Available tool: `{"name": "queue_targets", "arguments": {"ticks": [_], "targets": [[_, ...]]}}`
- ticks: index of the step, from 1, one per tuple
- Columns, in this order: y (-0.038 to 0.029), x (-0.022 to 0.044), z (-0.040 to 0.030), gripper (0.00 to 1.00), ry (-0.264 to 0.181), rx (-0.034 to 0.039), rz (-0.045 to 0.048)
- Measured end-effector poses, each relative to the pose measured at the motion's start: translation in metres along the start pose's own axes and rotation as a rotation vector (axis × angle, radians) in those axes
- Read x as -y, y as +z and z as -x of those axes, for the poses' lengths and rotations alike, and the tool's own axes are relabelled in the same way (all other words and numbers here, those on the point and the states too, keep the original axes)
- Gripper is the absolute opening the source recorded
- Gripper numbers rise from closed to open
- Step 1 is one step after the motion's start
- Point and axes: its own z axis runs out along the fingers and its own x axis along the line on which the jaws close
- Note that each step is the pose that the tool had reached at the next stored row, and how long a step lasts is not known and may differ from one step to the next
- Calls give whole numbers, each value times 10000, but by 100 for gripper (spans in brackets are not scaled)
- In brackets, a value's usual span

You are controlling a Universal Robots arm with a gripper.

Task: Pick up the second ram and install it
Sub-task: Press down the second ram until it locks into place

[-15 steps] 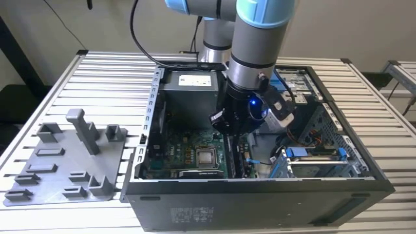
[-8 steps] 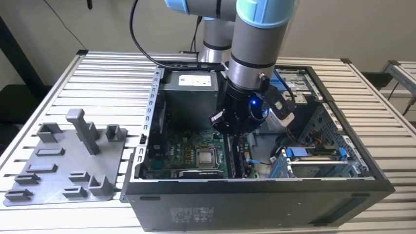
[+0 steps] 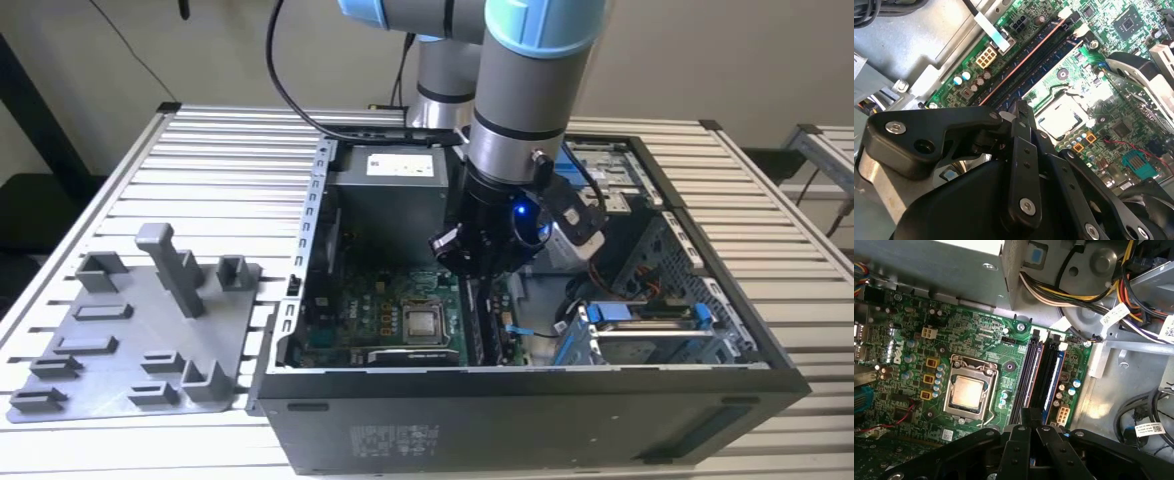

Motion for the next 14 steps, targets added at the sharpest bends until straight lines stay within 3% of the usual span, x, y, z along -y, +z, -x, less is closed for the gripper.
{"name": "queue_targets", "arguments": {"ticks": [5, 14], "targets": [[0, 0, 0, 11, -305, 12, 0], [0, 0, -1, 11, -1863, 69, -5]]}}
